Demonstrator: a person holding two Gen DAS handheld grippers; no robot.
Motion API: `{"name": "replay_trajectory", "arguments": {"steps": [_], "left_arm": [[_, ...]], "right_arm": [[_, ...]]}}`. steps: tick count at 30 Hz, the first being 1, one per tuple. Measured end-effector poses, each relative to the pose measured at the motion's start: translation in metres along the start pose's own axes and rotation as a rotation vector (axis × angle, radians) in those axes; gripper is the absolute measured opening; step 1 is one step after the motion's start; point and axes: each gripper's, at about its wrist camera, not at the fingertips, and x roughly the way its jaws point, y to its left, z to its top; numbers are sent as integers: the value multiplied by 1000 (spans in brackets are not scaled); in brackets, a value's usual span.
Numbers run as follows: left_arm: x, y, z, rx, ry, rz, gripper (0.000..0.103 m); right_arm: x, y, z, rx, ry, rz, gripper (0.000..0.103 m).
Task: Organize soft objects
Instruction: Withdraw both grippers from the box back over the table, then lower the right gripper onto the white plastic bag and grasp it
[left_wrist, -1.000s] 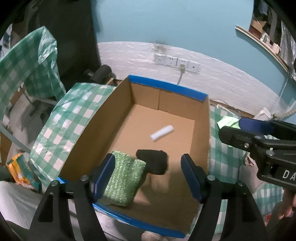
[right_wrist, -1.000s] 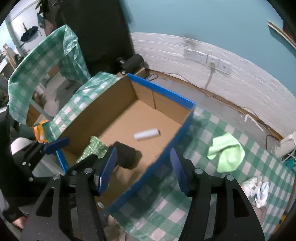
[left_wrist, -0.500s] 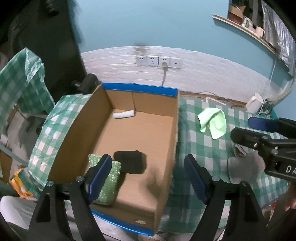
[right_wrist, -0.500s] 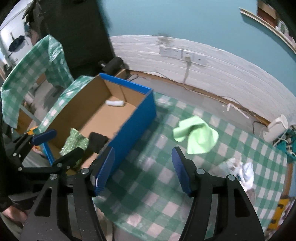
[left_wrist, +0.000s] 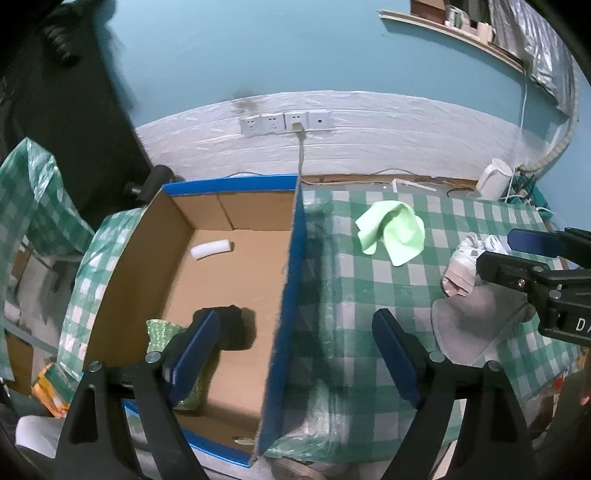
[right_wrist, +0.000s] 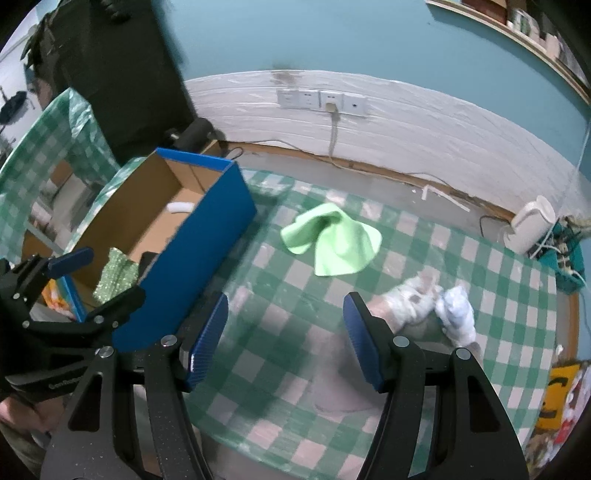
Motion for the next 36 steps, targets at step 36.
{"name": "replay_trajectory", "arguments": {"steps": [36], "left_arm": [[38,-113,12,163,98,-74,88]], "right_arm": [[1,-145,-46,170,41,-158,64]]}}
